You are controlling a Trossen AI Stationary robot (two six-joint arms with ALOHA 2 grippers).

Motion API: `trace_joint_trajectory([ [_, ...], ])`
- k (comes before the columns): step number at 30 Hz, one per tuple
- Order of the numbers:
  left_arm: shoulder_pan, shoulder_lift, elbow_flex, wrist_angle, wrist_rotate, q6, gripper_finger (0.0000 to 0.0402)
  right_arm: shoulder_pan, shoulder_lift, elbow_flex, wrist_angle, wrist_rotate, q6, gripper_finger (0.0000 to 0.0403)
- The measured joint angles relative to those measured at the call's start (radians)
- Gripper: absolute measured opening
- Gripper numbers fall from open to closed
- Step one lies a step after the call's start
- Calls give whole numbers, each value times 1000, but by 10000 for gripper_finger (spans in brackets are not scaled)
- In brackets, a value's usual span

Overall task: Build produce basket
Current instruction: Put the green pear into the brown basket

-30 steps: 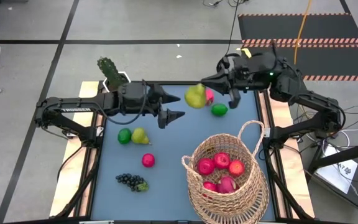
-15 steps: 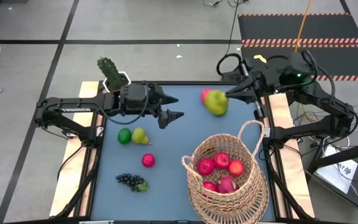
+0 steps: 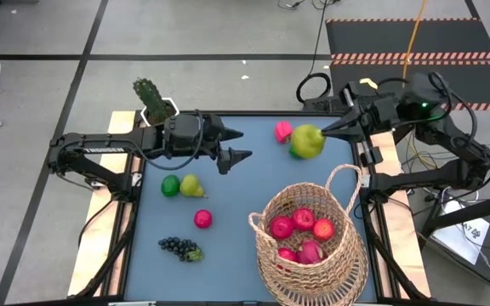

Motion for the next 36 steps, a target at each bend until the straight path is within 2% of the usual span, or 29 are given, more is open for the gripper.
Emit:
trace_joint_trajectory([
  [11, 0, 0, 0, 0, 0, 23, 399, 0, -38, 0, 0, 0, 111, 2],
  [17, 5, 0, 0, -1, -1, 47, 399, 0, -41, 0, 0, 1, 307, 2],
  [25, 6, 0, 0, -1, -60, 46, 399, 0, -41, 0, -1, 2, 695, 2],
  [36, -2, 10, 0, -2, -59, 4, 399, 0, -54, 0, -127, 19, 904, 2],
])
